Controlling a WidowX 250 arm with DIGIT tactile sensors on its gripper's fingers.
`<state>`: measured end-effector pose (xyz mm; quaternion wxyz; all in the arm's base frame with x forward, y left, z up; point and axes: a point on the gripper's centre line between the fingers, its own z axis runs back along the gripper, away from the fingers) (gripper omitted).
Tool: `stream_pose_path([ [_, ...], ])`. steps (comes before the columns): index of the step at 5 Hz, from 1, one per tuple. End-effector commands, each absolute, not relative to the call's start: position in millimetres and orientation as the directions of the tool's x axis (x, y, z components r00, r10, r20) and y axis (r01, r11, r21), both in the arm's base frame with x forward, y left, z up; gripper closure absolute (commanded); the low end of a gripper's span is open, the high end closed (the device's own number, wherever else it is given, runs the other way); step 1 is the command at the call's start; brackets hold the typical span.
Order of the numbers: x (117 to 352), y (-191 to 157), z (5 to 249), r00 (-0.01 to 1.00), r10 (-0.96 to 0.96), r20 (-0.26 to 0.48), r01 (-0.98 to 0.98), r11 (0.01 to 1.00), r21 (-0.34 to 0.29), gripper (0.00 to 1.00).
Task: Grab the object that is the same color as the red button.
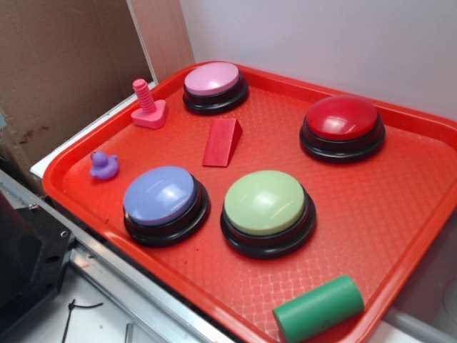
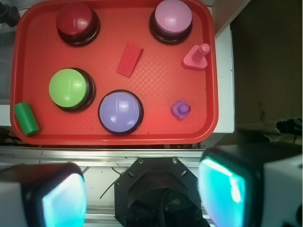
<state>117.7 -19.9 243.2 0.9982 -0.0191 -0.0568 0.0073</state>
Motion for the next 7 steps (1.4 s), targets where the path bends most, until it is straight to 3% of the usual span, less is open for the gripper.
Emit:
stream_pose_path([
  [1, 117.7, -19.9, 243.2, 0.993, 0.017, 0.113, -0.012, 0.999, -0.039, 0.00],
  [3, 190.7, -17.2, 248.9, 0.969, 0.207, 0.132, -0.206, 0.978, -0.024, 0.00],
  [4, 234.4, -15.5, 240.0, 0.898, 0.434, 0.078, -0.438, 0.897, 0.055, 0.00],
  [5, 244.8, 6.5, 226.4, 0.764, 0.645, 0.024, -0.645, 0.762, 0.058, 0.00],
  [6, 240.5, 17.9, 214.2, 0.732, 0.679, -0.058, -0.679, 0.734, 0.025, 0.00],
  [7, 240.5, 17.9, 214.2, 0.732, 0.679, -0.058, -0.679, 0.734, 0.025, 0.00],
])
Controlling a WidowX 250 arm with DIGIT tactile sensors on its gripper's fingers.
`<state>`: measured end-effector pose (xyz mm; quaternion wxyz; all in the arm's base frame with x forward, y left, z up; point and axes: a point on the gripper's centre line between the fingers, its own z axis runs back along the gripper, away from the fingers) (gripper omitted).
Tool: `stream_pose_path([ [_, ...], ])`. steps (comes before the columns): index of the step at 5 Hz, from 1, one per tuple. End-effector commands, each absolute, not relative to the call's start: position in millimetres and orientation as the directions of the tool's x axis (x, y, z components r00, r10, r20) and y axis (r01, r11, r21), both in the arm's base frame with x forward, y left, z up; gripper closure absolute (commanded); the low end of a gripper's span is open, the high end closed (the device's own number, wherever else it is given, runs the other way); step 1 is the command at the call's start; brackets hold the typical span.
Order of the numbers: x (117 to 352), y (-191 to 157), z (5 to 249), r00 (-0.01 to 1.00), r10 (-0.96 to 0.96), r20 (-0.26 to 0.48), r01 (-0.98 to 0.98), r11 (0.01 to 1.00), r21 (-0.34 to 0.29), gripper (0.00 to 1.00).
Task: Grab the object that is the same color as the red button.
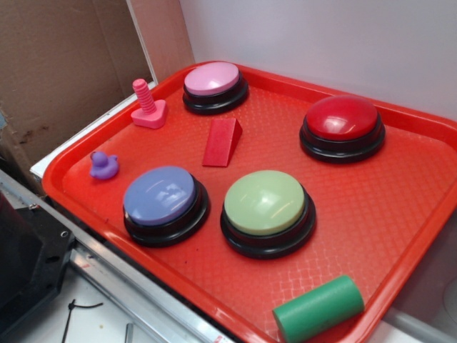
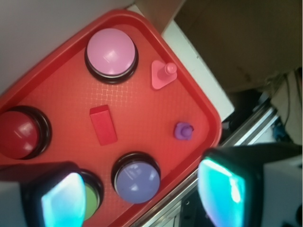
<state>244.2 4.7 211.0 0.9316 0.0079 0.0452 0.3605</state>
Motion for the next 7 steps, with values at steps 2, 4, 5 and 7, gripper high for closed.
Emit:
stream_pose_path([
  [2, 248.4, 11.3, 177.1, 0.735, 0.678, -0.027, -0.677, 0.735, 0.045, 0.00],
  [4, 267.8, -14.4, 98.3, 0.850, 0.507, -0.144, -0.508, 0.861, 0.039, 0.00],
  [5, 266.1, -16.0, 58.9, 0.879, 0.415, -0.234, -0.416, 0.908, 0.049, 0.00],
  [7, 274.5, -9.5, 22.7, 0.898, 0.349, -0.268, -0.344, 0.937, 0.066, 0.00],
])
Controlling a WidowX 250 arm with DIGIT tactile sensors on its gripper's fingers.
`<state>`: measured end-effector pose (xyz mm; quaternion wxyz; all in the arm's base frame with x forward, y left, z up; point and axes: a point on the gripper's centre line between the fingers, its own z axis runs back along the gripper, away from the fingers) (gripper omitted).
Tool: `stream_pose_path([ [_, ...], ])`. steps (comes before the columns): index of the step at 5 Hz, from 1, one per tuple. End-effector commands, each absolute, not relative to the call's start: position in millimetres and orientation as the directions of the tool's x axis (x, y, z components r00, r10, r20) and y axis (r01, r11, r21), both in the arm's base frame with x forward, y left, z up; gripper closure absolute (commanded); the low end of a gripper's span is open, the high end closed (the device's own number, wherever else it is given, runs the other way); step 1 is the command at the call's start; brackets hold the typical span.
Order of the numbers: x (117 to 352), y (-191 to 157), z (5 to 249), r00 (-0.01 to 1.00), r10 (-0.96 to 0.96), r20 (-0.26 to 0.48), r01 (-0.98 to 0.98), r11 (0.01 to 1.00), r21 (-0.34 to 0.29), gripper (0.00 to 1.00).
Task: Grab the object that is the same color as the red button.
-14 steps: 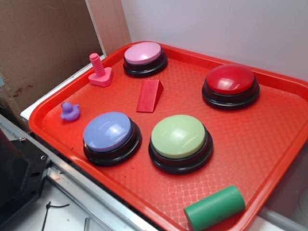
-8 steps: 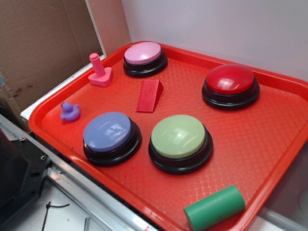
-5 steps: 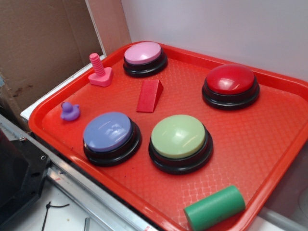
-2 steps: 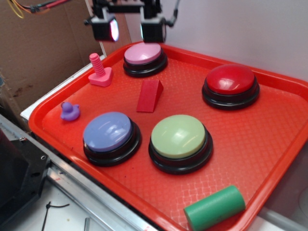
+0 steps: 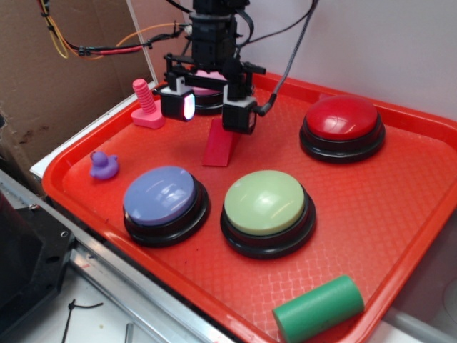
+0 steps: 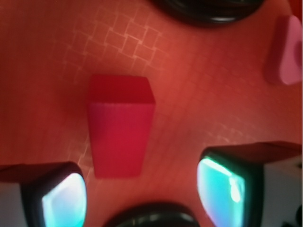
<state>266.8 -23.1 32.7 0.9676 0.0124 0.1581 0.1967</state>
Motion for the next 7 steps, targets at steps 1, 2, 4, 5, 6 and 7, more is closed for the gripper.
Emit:
stream_pose_path([
  [1, 280.0, -12.1, 14.4, 0.898, 0.346, -0.271, -0.334, 0.938, 0.090, 0.01],
  [2, 278.7, -13.1, 6.3, 0.892, 0.361, -0.272, -0.334, 0.932, 0.143, 1.00],
  [4, 274.2, -16.0, 50.1, 0.916, 0.333, -0.223, -0.323, 0.943, 0.079, 1.00],
  [5, 266.8, -19.9, 98.7, 0.951, 0.255, -0.178, -0.263, 0.964, -0.026, 1.00],
  [6, 256.6, -25.5, 148.2, 0.970, 0.176, -0.167, -0.190, 0.979, -0.072, 1.00],
  [7, 241.1, -37.9, 196.4, 0.971, 0.230, -0.065, -0.237, 0.962, -0.133, 1.00],
])
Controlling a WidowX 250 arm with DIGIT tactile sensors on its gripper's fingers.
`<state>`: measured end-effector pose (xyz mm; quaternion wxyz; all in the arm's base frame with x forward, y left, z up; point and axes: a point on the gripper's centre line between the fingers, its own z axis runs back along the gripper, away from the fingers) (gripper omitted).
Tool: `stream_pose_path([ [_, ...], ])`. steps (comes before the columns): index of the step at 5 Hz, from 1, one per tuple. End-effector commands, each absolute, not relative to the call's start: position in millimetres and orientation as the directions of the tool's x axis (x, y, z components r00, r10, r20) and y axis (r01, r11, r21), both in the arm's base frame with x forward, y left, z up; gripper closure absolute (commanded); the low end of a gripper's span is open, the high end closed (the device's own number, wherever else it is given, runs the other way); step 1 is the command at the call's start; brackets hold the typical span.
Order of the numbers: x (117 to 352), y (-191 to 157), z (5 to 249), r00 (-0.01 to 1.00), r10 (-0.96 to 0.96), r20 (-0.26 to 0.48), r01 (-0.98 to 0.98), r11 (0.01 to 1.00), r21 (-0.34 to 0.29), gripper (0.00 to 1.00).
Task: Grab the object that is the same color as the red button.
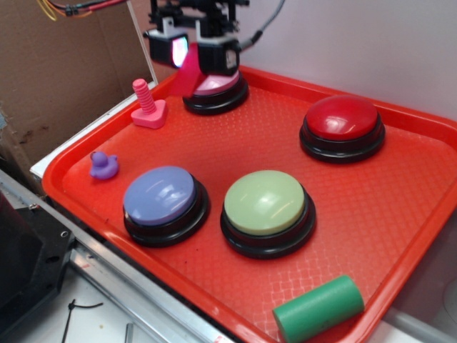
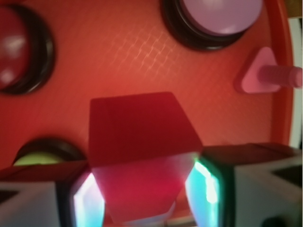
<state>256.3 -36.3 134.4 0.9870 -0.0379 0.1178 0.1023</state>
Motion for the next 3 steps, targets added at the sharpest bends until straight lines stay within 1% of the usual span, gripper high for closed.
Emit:
stream_pose_path([
  [1, 231.6, -43.2, 245.7, 0.956, 0.291, -0.021, -0.292, 0.952, -0.096, 1.00],
  [2, 223.5, -45.0, 295.6, 0.939, 0.344, -0.008, -0.344, 0.935, -0.087, 1.00],
  [3, 223.5, -44.0, 296.6, 0.929, 0.369, -0.020, -0.370, 0.925, -0.086, 1.00],
])
